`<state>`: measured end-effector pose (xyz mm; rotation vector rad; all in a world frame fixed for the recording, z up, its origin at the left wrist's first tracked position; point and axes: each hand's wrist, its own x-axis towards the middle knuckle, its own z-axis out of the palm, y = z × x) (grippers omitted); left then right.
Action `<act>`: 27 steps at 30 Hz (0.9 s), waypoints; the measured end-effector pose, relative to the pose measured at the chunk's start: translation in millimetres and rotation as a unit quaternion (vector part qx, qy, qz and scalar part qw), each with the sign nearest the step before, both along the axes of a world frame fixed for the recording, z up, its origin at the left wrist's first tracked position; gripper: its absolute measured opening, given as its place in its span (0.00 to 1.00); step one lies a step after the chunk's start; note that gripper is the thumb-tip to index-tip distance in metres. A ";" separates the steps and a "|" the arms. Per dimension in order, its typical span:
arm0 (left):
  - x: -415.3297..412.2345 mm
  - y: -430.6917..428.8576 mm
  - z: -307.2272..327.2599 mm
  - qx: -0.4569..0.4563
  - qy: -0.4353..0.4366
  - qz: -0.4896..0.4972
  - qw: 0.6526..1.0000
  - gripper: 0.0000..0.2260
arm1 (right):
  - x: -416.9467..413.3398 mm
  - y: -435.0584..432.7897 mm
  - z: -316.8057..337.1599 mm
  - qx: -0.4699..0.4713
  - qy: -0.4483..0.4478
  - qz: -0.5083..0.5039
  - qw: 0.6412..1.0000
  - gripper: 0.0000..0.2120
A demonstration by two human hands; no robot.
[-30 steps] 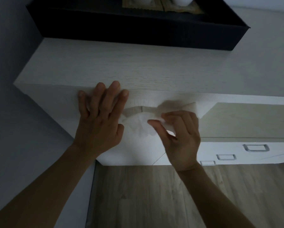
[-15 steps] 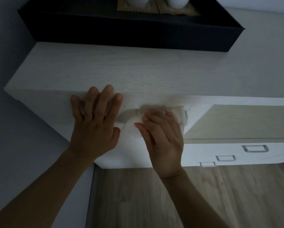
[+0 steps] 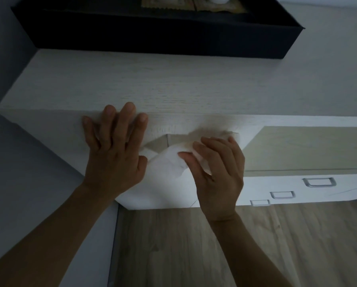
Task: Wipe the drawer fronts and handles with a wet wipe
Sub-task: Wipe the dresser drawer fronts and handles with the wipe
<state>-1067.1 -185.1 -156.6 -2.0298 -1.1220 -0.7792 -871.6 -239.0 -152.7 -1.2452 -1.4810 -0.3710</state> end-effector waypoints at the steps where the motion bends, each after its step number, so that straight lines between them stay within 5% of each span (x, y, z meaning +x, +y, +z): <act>1: 0.2 0.0 -0.5 0.003 0.000 0.001 1.000 0.40 | 2.5 -0.9 0.0 -0.002 0.008 -0.003 1.000 0.08; 18: -0.8 1.2 0.3 0.007 -0.002 -0.007 1.000 0.35 | -49.9 6.5 8.2 -0.055 0.132 -0.077 0.987 0.15; 27: -1.2 2.9 -2.9 0.020 -0.011 -0.009 1.000 0.37 | -51.6 12.5 3.2 -0.052 0.104 -0.112 0.987 0.15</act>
